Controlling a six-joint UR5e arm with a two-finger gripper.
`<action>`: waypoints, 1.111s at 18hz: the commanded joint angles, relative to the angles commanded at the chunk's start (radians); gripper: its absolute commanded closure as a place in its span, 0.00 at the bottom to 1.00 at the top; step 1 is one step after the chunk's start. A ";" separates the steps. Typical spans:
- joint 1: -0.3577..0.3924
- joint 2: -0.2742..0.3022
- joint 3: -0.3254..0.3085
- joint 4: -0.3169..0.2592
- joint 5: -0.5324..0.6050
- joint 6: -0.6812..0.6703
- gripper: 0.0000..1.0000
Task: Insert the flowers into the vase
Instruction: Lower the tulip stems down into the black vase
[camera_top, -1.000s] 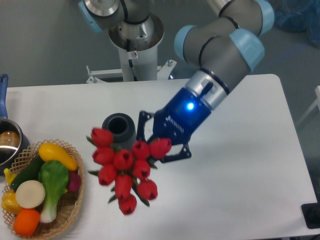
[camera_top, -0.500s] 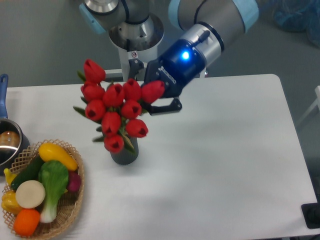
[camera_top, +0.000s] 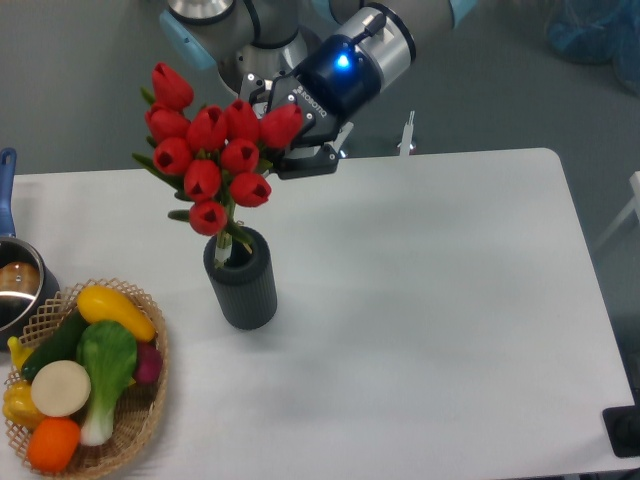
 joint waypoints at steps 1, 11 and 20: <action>0.002 0.011 -0.009 -0.002 0.003 0.009 0.97; 0.020 0.048 -0.069 -0.002 0.026 0.031 0.96; 0.008 0.049 -0.120 0.000 0.093 0.077 0.96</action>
